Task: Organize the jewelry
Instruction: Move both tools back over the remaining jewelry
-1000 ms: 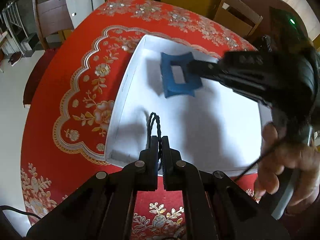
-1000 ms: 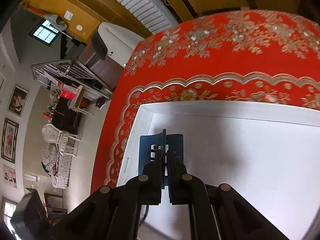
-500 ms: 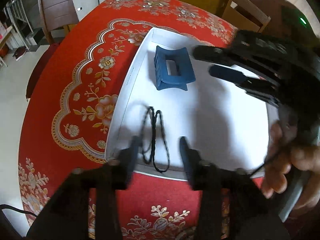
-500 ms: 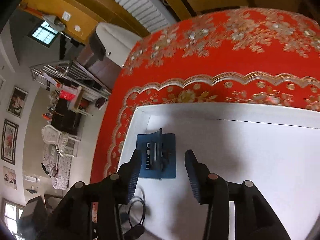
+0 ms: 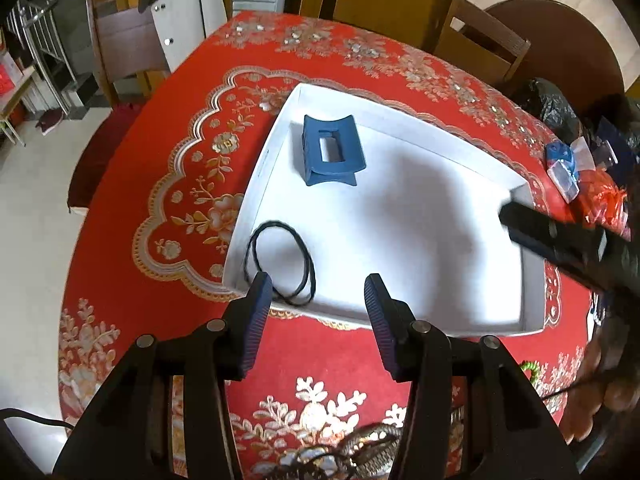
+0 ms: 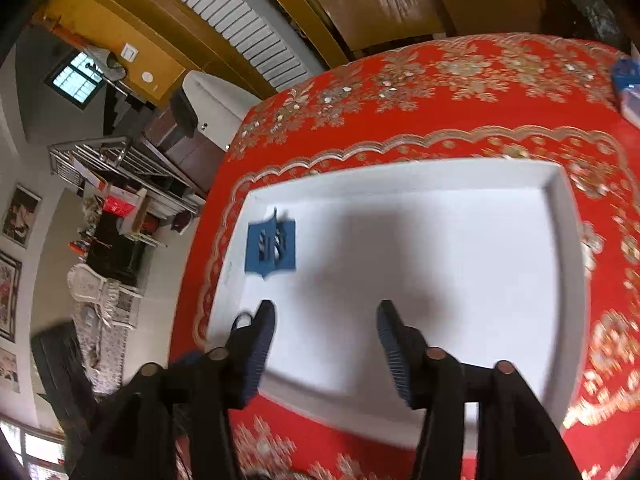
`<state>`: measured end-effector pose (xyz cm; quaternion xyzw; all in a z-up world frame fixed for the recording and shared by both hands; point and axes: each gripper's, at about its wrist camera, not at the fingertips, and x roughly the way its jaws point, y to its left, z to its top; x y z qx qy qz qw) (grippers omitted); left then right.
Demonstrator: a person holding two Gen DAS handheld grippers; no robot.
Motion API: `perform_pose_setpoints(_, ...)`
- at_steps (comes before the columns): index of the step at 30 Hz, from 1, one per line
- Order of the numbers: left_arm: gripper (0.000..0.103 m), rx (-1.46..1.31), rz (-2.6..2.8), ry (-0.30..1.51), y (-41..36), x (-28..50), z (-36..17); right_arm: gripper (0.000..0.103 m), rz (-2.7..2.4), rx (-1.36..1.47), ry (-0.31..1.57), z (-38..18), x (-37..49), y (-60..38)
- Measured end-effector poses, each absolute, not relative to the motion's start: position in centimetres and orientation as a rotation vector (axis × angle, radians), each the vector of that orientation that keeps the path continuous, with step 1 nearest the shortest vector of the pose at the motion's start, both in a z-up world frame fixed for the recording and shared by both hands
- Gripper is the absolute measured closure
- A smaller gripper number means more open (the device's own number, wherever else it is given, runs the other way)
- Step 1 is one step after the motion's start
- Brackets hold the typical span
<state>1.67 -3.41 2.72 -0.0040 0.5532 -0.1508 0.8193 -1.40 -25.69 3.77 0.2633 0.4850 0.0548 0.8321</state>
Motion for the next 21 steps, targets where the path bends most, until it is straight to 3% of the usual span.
perform_pose_setpoints(21,0.055,0.077,-0.322,1.105,-4.5,-10.1,6.0,0.039,0.038,0.403,1.010,5.7,-17.6,-25.8)
